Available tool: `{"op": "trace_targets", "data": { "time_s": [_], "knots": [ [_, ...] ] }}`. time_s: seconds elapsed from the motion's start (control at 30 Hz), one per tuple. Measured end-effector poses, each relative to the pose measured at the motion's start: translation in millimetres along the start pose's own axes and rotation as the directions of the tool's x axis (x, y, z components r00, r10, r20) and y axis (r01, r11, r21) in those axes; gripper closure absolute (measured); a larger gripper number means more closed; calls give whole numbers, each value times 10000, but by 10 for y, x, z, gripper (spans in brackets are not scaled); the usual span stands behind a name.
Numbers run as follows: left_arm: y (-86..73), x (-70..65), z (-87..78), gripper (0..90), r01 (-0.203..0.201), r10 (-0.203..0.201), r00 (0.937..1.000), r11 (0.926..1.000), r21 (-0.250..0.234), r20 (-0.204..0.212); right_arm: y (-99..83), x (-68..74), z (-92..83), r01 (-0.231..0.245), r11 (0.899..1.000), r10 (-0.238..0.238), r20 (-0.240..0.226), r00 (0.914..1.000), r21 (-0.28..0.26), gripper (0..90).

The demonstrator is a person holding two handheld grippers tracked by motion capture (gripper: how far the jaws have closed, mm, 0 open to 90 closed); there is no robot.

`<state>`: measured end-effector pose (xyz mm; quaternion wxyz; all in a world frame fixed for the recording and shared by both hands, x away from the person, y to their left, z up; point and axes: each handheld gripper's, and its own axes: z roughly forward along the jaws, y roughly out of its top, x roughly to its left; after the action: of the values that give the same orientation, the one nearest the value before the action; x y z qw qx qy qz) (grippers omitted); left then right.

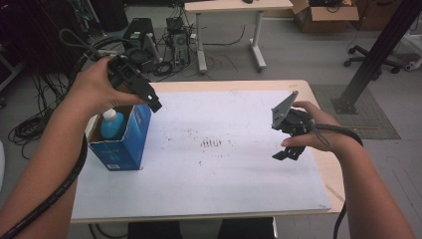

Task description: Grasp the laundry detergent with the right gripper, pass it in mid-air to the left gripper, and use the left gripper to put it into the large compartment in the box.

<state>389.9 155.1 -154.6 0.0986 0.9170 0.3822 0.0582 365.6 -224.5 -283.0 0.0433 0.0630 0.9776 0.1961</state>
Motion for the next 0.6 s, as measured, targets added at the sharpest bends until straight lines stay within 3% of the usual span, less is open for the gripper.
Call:
{"op": "trace_targets", "data": {
  "time_s": [0.17,0.23,0.37,0.6],
  "knots": [
    [119,-88,30,2,-745,745,9971,9972,-15,174,-26,-18,-14,-72,10000,72,13,10000,60,33],
    [161,-125,45,2,-1161,1162,9931,9932,-55,189,-32,-22,-14,-60,10000,60,-11,10000,43,34],
    [238,-199,87,2,-2013,2010,9788,9795,36,385,-51,-43,-14,-93,9999,93,-26,10000,129,34],
    [311,-250,122,2,-2825,2798,9564,9590,227,837,-19,-63,-11,-86,9996,88,-69,9999,280,34]
  ]
}}
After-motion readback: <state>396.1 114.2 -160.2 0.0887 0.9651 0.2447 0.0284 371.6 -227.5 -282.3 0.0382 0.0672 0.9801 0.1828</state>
